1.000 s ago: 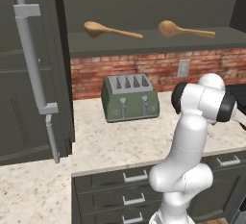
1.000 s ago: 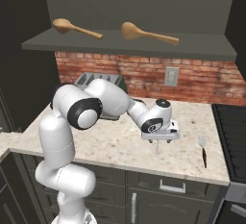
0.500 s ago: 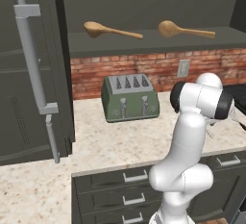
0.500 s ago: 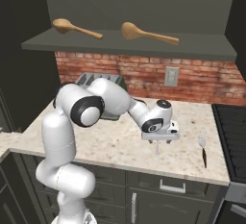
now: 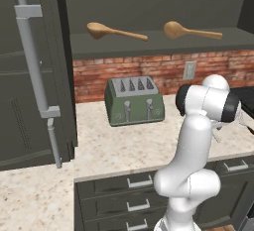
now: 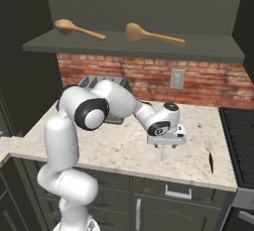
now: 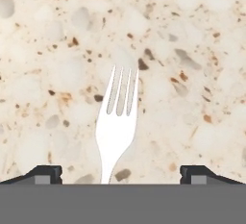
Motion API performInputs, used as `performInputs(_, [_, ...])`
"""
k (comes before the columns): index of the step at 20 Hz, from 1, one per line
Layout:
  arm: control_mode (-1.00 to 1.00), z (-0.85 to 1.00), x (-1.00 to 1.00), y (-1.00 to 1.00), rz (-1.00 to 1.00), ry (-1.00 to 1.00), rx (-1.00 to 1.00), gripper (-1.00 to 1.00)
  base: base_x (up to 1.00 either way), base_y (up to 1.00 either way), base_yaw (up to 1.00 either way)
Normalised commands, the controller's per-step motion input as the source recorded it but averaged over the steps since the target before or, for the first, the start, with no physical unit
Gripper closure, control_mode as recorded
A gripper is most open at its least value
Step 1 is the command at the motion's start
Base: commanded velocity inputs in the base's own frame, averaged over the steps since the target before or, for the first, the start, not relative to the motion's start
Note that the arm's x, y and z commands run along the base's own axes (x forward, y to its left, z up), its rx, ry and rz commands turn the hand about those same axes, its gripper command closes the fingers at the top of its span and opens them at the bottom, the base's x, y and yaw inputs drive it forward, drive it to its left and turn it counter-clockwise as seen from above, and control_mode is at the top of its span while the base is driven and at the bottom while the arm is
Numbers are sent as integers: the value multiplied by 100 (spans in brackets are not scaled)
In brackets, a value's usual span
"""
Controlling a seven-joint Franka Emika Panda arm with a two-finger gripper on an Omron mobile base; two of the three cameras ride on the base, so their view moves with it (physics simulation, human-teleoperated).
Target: Organize the utensils by type. Pick up the wooden spoons from the counter and place them in the open cabinet. Then pick up the metallic utensils from the counter and place them in the open drawer.
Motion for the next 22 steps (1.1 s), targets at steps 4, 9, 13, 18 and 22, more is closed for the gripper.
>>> performInputs(4, [-100, -25, -9, 16, 0, 0, 0, -100, 0, 0, 0])
performInputs(9, [-100, -27, -13, 19, 0, 0, 0, -100, 0, 0, 0])
performInputs(13, [-100, -27, -16, 22, 0, 0, -2, -100, 0, 0, 0])
performInputs(18, [-100, -24, -20, 18, 0, 0, -4, -100, 0, 0, 0])
performInputs(22, [-100, -18, -26, 22, 0, 0, -4, -100, 0, 0, 0])
